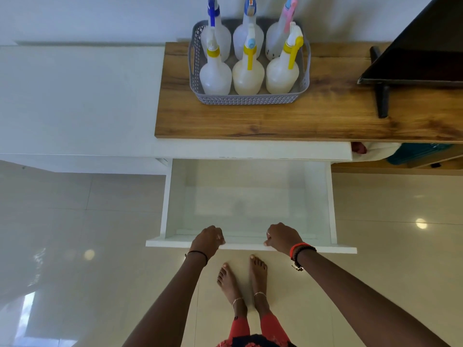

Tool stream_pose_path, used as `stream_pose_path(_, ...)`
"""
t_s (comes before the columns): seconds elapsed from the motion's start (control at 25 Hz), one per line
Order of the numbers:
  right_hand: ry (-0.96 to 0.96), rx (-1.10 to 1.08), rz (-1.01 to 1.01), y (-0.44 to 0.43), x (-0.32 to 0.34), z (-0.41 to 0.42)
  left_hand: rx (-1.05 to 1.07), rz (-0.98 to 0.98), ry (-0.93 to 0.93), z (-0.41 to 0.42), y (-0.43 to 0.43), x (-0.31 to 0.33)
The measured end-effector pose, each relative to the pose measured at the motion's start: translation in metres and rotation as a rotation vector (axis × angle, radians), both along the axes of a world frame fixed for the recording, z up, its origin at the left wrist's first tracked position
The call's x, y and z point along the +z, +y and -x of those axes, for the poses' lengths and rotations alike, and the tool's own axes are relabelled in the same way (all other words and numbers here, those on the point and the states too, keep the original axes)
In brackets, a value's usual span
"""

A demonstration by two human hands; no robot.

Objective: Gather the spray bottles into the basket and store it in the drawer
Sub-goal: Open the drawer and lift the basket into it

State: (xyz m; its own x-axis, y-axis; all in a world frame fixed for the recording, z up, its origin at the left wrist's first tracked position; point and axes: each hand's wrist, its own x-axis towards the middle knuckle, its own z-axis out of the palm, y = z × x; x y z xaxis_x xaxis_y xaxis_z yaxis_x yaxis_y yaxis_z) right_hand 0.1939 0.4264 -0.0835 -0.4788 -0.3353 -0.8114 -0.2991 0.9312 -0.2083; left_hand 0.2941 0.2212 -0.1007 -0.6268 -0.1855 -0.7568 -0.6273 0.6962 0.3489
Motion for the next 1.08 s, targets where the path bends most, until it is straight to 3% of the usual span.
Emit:
stream_pose_path(0.68,-0.190,-0.016,-0.050,0.012,-0.001,-0.036,-0.137,-0.026,-0.150,-0.036,0.009,-0.002)
stream_pose_path(1.08,-0.175,-0.023,-0.052,0.019,-0.002,-0.049,-0.189,-0.006,-0.164,-0.046,0.017,0.004)
